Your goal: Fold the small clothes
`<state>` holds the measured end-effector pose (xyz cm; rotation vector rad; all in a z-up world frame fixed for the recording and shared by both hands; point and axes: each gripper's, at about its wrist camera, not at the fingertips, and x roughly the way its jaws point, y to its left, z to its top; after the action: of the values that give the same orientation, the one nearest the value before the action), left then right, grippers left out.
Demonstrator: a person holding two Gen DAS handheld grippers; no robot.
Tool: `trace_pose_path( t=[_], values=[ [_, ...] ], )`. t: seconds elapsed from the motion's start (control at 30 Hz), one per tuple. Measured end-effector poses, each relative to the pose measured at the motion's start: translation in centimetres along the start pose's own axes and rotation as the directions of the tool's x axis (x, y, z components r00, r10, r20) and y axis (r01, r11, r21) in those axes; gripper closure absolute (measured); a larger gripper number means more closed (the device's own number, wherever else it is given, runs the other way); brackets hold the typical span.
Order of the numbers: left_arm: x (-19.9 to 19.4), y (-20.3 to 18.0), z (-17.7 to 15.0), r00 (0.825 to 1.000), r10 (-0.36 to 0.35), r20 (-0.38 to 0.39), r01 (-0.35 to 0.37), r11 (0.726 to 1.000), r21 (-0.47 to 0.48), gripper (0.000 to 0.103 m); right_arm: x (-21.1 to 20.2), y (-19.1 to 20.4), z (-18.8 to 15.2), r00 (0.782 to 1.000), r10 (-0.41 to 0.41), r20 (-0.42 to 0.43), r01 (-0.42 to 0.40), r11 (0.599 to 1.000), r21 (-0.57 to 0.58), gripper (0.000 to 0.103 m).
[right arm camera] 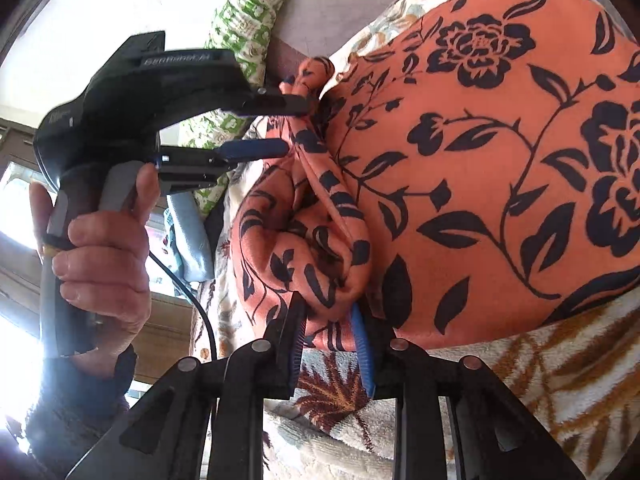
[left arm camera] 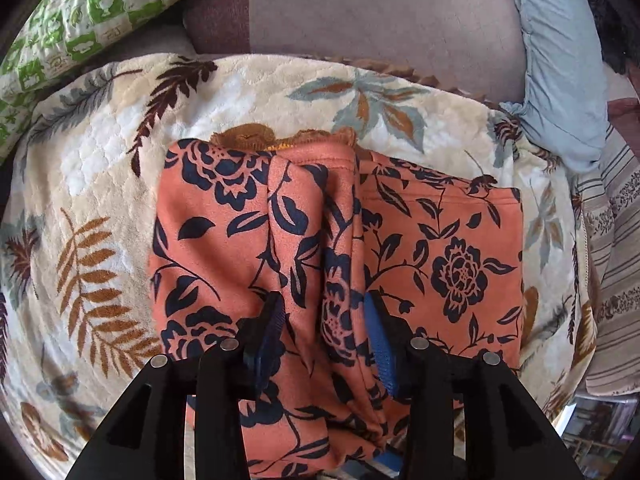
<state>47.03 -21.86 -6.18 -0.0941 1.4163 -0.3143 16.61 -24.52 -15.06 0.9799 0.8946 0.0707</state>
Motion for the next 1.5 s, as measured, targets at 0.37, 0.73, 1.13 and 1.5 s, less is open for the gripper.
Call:
trace_pose_path(
  t=[0.37,0.73,1.13,1.5],
  values=[
    [-2.9,0.9,0.5,0.998,0.053,-0.017,-0.054,0.998,-0.044,0.058,-0.3,-2.2,2.1,0.996,0.080,0.051,-0.082,0.995,0.052,0.060],
    [3.5,-4.4,2.2,0.962,0.256,-0.095,-0.244,0.961,0.128,0.058,1.9,0.4,1.2,0.988,0.158,0.000,-0.157,0.984,-0.087,0.043],
    [5.1,-3.1,1.6,0.968,0.240,-0.074,-0.235,0.969,0.080,0.093,3.2,0.6,1.0,0.997,0.079,0.023,-0.075,0.987,-0.140,0.084],
    [-0.8,-9.0,0.4,1.000,0.011,0.006,-0.012,0.994,0.106,0.099,-5.0,2.4,0.8,0.984,0.029,0.178,0.019,0.964,-0.265,0.087]
  ],
)
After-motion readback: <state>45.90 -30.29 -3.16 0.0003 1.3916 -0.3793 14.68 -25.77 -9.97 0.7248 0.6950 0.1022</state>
